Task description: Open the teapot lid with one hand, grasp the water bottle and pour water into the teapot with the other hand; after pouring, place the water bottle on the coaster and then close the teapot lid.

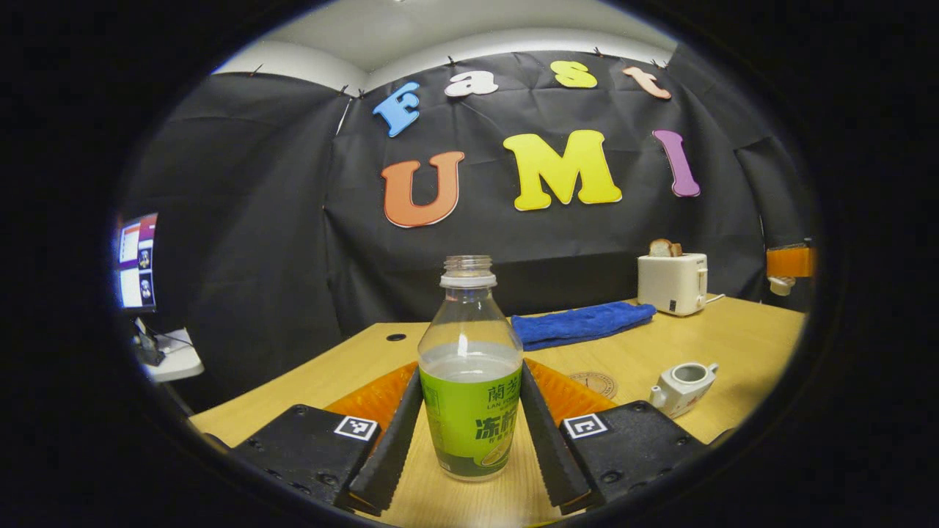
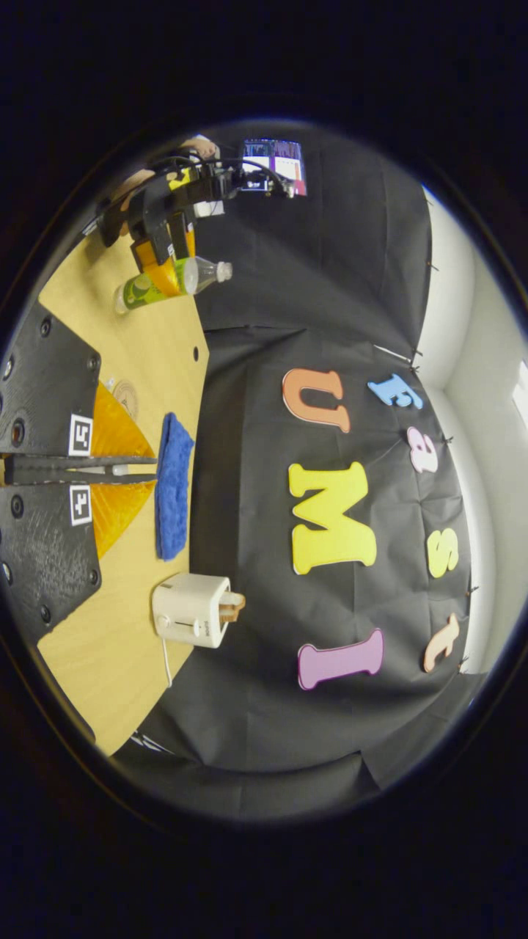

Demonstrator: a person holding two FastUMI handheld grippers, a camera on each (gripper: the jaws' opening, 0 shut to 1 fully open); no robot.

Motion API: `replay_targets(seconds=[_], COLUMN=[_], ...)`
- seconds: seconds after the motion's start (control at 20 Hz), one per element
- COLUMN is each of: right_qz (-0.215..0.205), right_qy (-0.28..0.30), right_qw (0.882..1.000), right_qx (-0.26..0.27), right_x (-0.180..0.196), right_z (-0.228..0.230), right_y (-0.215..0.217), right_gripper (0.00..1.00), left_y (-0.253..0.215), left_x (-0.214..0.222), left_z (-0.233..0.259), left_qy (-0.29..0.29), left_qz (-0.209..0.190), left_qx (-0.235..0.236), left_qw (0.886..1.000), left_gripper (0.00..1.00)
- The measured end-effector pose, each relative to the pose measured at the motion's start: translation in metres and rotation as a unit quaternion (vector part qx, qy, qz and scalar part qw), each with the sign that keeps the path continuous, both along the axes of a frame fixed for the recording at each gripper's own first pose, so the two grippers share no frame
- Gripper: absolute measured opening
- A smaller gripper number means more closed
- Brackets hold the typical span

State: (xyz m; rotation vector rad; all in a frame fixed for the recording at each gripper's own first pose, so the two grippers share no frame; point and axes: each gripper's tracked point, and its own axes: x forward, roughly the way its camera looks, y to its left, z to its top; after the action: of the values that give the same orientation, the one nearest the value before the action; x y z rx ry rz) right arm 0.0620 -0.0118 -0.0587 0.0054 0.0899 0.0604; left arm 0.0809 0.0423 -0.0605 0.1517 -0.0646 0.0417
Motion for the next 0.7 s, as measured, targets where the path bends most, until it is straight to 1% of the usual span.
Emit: replay_targets(seconds=[0.15,0.25,0.35,0.4,0.5,0.55,0.65,0.7], right_qz=[-0.004,-0.012,-0.019,-0.02,-0.025,-0.03,-0.034,-0.032], right_qy=[0.0,0.0,-0.005,-0.007,-0.006,-0.005,-0.001,0.0], right_qw=[1.0,1.0,1.0,1.0,1.0,0.999,0.999,0.999], right_qx=[0.0,-0.003,0.001,0.005,0.009,0.01,0.016,0.02], right_x=[-0.003,-0.004,-0.006,-0.006,-0.006,-0.006,-0.006,-0.007], right_z=[0.003,0.004,0.009,0.01,0.011,0.01,0.009,0.01], right_y=[-0.006,-0.016,-0.023,-0.026,-0.033,-0.037,-0.04,-0.04], right_gripper=[0.0,0.0,0.0,0.0,0.0,0.0,0.0,0.0], left_y=[-0.013,-0.028,-0.045,-0.049,-0.056,-0.064,-0.075,-0.08], left_x=[-0.002,0.001,0.006,0.008,0.01,0.014,0.02,0.021], left_z=[0.016,0.015,0.011,0.008,0.014,0.014,0.002,-0.009], left_qy=[-0.008,0.002,0.017,0.024,0.01,0.011,0.03,0.049], left_qz=[0.005,0.001,-0.006,-0.003,-0.003,-0.013,-0.031,-0.043], left_qx=[0.078,0.135,0.205,0.242,0.31,0.333,0.352,0.364], left_qw=[0.997,0.991,0.979,0.97,0.951,0.943,0.935,0.929], left_gripper=[0.75,0.75,0.75,0.75,0.75,0.75,0.75,0.75])
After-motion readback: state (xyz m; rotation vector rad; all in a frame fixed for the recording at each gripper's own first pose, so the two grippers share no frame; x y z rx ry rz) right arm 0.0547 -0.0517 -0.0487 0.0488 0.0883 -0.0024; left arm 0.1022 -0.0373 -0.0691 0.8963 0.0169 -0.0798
